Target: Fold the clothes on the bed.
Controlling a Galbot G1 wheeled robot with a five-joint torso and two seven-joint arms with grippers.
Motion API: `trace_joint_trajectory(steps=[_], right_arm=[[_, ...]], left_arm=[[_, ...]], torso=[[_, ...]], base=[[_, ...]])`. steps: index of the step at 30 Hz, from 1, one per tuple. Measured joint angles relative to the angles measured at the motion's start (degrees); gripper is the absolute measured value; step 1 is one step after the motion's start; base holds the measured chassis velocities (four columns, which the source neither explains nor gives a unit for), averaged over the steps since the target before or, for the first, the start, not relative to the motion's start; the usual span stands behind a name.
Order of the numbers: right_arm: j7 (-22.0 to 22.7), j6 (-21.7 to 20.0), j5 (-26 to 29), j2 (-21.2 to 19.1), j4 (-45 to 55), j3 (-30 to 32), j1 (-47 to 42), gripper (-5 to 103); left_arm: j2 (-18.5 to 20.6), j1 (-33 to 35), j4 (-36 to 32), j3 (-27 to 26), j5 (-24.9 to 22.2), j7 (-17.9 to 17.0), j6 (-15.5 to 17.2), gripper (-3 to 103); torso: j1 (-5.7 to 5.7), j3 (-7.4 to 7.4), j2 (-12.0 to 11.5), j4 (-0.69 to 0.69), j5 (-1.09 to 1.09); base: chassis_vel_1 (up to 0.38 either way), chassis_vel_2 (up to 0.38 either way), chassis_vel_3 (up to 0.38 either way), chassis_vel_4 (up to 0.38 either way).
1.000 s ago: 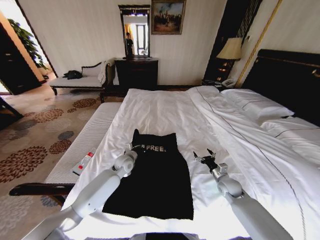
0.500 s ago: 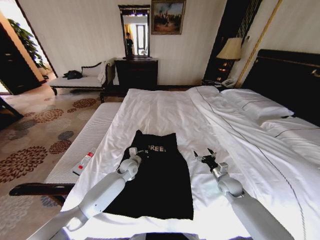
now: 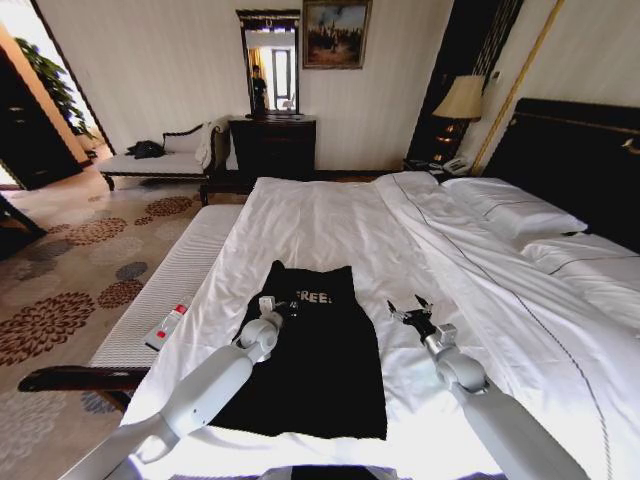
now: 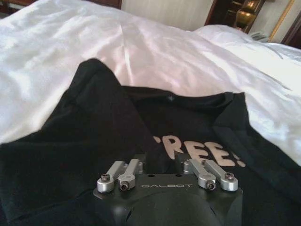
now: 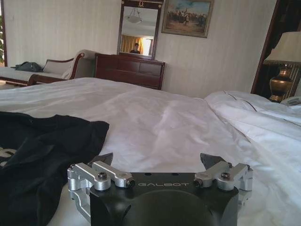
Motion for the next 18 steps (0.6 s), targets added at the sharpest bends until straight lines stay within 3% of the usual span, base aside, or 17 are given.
trace_joint_trajectory(steps=[2,8,11,13,16,18], right_arm=[[0.0,0.0,0.4,-0.1,0.0,0.0,0.2,100],[0.0,-0.5,2.2,-0.7,-0.3,-0.1,1.4,100],[0.0,-1.7,4.9,-1.5,-0.4,-0.8,3.3,100],[0.0,-2.0,5.6,-1.8,-0.5,-1.0,3.9,100],[0.0,-3.6,9.5,-2.9,-0.6,-1.9,6.4,100],[0.0,-4.1,10.5,-3.1,-0.6,-2.2,6.9,100]], left_arm=[[0.6,0.1,-1.1,-0.4,-0.3,0.0,0.0,46],[2.2,0.3,-2.8,-3.7,-1.7,0.1,0.0,62],[3.3,0.2,-2.4,-7.2,-3.3,0.2,0.0,79],[3.5,0.1,-2.1,-8.0,-3.9,0.2,0.0,79],[4.0,-0.6,-0.5,-10.8,-5.7,0.4,0.2,94],[4.0,-0.8,0.1,-11.3,-6.0,0.7,0.2,98]], torso=[[0.0,0.0,0.0,0.0,0.0],[0.0,0.0,0.0,-0.02,0.0],[0.0,0.0,0.0,0.0,0.0],[0.0,0.0,0.0,0.0,-0.01],[0.0,0.0,0.0,0.01,-0.01],[0.0,0.0,0.0,0.0,-0.01]], base=[[0.0,0.0,0.0,0.0],[0.0,0.0,0.0,0.0],[0.0,0.0,0.0,0.0],[0.0,0.0,0.0,0.0],[0.0,0.0,0.0,0.0],[0.0,0.0,0.0,0.0]])
